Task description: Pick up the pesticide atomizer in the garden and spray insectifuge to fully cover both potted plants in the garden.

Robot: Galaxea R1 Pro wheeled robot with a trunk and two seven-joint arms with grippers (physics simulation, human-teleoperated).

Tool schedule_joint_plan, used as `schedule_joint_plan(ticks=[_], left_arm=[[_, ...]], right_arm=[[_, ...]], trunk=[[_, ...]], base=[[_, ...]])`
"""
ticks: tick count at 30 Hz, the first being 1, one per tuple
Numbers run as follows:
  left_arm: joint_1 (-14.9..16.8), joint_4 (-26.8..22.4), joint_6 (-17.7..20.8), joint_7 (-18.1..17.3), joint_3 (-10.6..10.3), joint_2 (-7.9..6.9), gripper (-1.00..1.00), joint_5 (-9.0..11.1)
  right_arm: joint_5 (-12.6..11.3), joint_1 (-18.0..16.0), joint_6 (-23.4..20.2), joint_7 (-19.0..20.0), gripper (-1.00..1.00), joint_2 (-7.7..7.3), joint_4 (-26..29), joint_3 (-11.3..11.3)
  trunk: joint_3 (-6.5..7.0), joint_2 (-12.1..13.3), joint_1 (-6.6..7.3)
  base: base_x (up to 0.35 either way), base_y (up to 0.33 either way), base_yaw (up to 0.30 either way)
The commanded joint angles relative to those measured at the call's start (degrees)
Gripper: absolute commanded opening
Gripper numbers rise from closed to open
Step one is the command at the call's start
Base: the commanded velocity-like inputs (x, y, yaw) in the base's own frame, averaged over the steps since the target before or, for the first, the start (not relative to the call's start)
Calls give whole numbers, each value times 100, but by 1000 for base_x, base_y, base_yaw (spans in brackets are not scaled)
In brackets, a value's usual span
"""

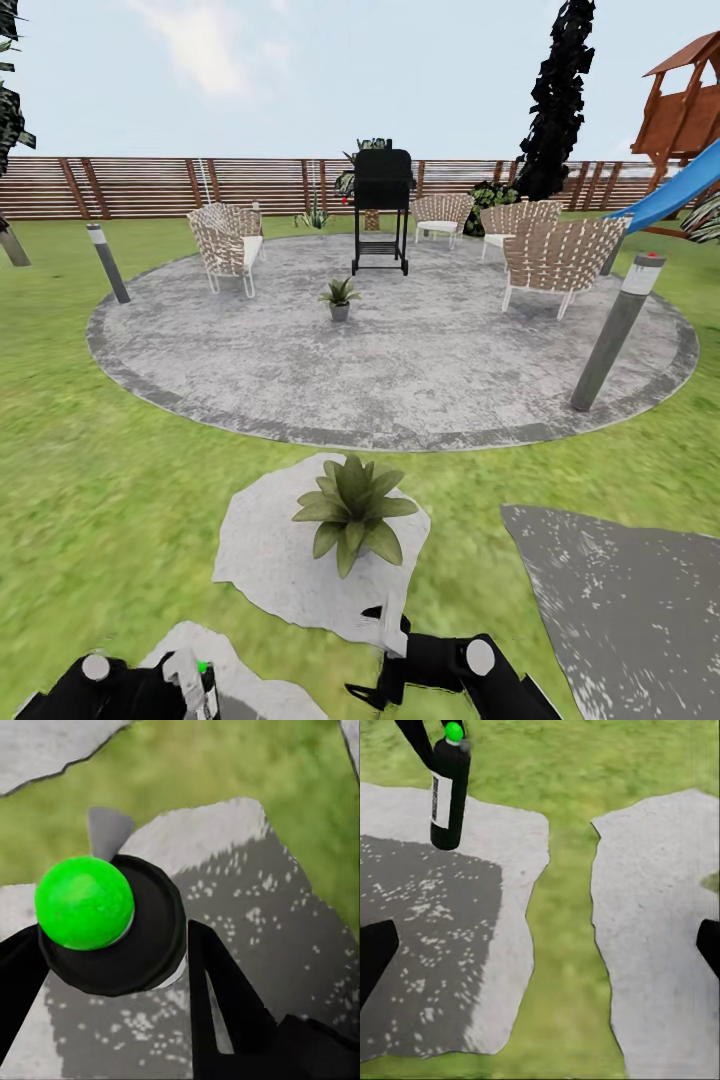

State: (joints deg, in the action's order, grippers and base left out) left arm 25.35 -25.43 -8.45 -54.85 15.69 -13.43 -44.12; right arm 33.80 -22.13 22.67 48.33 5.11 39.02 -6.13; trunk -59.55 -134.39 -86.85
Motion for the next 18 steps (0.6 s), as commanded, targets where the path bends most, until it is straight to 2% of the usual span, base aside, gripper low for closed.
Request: schedule_joint_plan(ticks=[1,3,4,5,8,9,10,11,12,13,14,15,18], left_arm=[[5,460,-66,653,483,75,-100,205],[5,593,-72,1040,573,121,-100,414],[5,622,-73,1129,586,132,-100,484],[5,683,-78,1295,605,147,-100,647],[5,903,-149,1810,622,167,-100,1261],[5,933,-153,1947,618,173,-100,1377],[5,960,-138,2135,609,181,-100,1477],[5,964,-131,2192,606,190,-100,1498],[7,954,-114,2349,605,244,-100,1539],[10,942,-104,2457,615,303,-100,1551],[16,930,-90,2643,626,395,-100,1565],[19,927,-80,2856,636,481,-100,1573],[22,932,-68,3284,639,642,-100,1584]], right_arm=[[19,0,28,-398,100,-447,-49,451],[10,4,30,-482,100,-630,-240,942],[11,5,31,-495,100,-662,-311,1092],[11,8,33,-512,100,-732,-478,1434],[12,18,46,-536,100,-1073,-1186,2888],[12,21,53,-543,100,-1172,-1363,3293],[12,23,71,-585,100,-1273,-1557,3838],[12,23,78,-613,100,-1294,-1599,4003],[12,30,99,-760,100,-1334,-1681,4429],[14,34,124,-914,100,-1348,-1715,4651],[19,38,191,-1246,100,-1358,-1749,4878],[28,42,294,-1671,100,-1347,-1780,4997],[39,95,575,-2424,100,-1335,-1888,5081]], trunk=[[-5,-2,1],[-5,-2,1],[-5,-2,1],[-5,-2,1],[-5,-2,1],[-5,-2,1],[-5,-2,1],[-5,-2,1],[-5,-2,1],[-5,-2,1],[-5,-2,1],[-5,-2,1],[-5,-2,1]], base=[[0,0,0],[0,0,0],[0,0,0],[0,0,0],[0,0,0],[0,0,0],[0,0,0],[0,0,0],[0,0,0],[0,0,0],[0,0,0],[0,0,0],[0,0,0]])
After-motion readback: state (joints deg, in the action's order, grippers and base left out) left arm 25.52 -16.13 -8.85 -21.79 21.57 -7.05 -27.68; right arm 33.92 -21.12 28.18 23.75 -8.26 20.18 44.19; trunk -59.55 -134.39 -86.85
